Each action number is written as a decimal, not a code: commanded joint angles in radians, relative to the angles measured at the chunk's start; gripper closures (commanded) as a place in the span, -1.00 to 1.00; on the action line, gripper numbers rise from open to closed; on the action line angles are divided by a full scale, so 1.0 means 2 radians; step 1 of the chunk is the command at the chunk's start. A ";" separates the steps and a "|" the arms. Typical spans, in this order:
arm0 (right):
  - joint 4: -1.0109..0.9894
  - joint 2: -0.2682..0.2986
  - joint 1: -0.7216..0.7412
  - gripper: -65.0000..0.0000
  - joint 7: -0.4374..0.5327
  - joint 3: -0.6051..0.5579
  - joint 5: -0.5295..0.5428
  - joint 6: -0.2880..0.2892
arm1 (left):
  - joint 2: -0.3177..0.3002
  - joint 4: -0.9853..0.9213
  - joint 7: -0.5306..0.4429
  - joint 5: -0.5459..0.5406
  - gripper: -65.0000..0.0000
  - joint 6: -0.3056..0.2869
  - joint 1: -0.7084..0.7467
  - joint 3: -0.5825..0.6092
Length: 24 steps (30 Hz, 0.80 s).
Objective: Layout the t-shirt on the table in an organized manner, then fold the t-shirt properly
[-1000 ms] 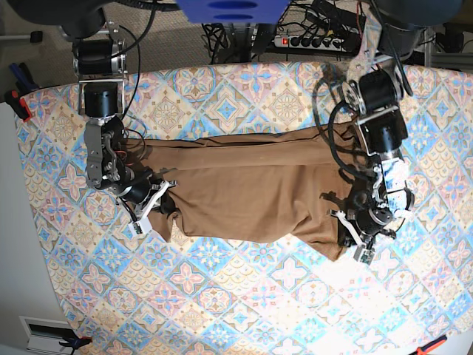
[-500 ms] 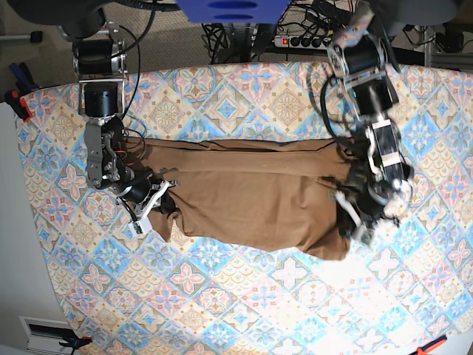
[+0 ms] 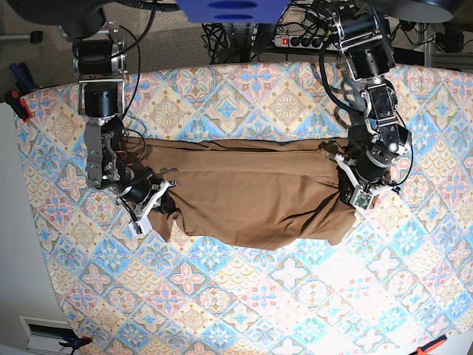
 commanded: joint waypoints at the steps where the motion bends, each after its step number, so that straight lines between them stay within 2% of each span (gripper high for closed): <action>1: -0.001 -0.001 0.001 1.00 -0.033 -0.003 -0.013 0.007 | 0.000 0.024 -0.014 -0.008 0.43 0.003 -0.009 0.001; 3: -0.002 -0.001 0.001 1.00 -0.033 -0.003 -0.013 0.007 | 0.013 0.041 -0.014 -0.008 -0.03 0.003 -0.003 0.001; 4: -0.002 -0.001 0.001 1.00 -0.033 -0.003 -0.013 0.007 | 0.015 0.055 -0.014 -0.008 -0.14 0.003 -0.002 0.002; 6: -0.002 -0.001 0.001 1.00 -0.033 -0.003 -0.013 0.007 | 0.018 0.081 -0.014 -0.008 -0.13 0.003 0.000 0.011; 10: -0.003 -0.001 0.001 1.00 -0.033 -0.003 -0.013 0.007 | 0.026 0.111 -0.014 -0.011 0.02 0.003 -0.005 0.027; 14: -0.003 -0.001 0.001 1.00 -0.033 -0.003 -0.013 0.007 | 0.045 0.119 0.000 -0.011 0.04 0.003 -0.049 0.019; 16: -0.003 -0.001 0.001 1.00 -0.033 -0.003 -0.013 0.007 | 0.055 0.118 0.062 -0.011 0.04 0.003 -0.085 0.002; 20: -0.003 -0.001 0.001 1.00 -0.033 -0.004 -0.013 0.007 | 0.062 0.088 0.226 -0.012 0.03 0.003 -0.177 -0.027; 24: -0.003 -0.001 0.001 1.00 -0.033 -0.004 -0.013 0.007 | 0.054 0.003 0.312 -0.037 -0.18 0.003 -0.243 -0.058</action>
